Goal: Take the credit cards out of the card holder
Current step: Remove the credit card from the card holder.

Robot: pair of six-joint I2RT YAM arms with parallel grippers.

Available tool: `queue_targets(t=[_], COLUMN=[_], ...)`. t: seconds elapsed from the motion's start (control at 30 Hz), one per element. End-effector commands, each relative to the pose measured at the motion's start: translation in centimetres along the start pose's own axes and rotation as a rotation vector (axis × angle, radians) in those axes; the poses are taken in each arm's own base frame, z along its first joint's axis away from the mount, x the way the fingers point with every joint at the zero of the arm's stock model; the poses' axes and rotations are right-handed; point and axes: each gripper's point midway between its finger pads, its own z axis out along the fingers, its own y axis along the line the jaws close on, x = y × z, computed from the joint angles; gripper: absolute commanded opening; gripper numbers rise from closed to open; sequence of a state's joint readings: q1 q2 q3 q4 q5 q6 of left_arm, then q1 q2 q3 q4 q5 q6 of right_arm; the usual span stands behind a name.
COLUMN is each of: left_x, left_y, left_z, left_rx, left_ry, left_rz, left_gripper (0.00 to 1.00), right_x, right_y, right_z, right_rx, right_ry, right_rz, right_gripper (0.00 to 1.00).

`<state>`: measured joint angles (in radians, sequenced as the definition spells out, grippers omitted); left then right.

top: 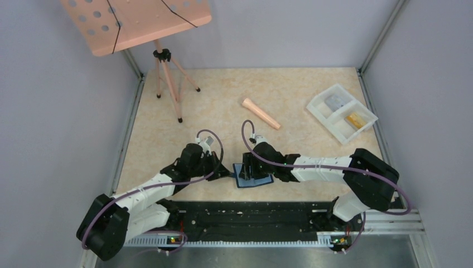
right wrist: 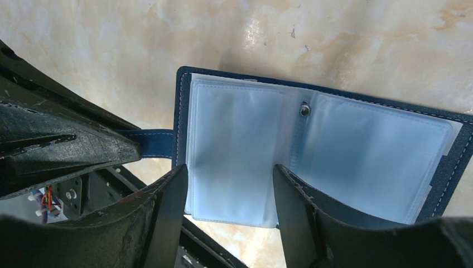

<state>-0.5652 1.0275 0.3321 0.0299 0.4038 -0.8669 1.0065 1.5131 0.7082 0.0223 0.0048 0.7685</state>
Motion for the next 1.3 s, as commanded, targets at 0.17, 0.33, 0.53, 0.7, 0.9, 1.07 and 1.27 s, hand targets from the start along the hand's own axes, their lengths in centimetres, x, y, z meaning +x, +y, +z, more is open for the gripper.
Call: queue_targets(t=[0.17, 0.33, 0.53, 0.7, 0.9, 1.07, 1.27], left_x=[-0.6, -0.5, -0.5, -0.5, -0.6, -0.5, -0.5], left_y=[-1.1, -1.1, -1.1, -1.1, -1.1, -0.9, -0.8], left_z=[-0.3, -0.3, -0.3, -0.3, -0.3, -0.2, -0.3], left_rx=[0.053, 0.055, 0.054, 0.054, 0.052, 0.042, 0.037], left_ry=[-0.038, -0.034, -0.034, -0.034, -0.036, -0.031, -0.031], left_rz=[0.013, 0.009, 0.008, 0.005, 0.007, 0.004, 0.003], left_gripper=[0.0, 0.0, 0.0, 0.0, 0.0, 0.0, 0.0], right_x=[-1.3, -1.1, -1.1, -1.0, -1.0, -1.5, -1.8], right_y=[1.7, 1.7, 1.9, 1.9, 0.5, -0.2, -0.8], right_z=[0.3, 0.5, 0.5, 0.6, 0.6, -0.1, -0.3], right_rx=[-0.043, -0.04, -0.048, -0.042, 0.026, 0.073, 0.109], right_ry=[-0.047, -0.042, -0.039, -0.036, -0.038, -0.06, -0.072], right_rz=[-0.02, -0.015, -0.017, -0.025, -0.039, -0.052, -0.061], right_gripper=[0.55, 0.56, 0.58, 0.58, 0.56, 0.52, 0.5])
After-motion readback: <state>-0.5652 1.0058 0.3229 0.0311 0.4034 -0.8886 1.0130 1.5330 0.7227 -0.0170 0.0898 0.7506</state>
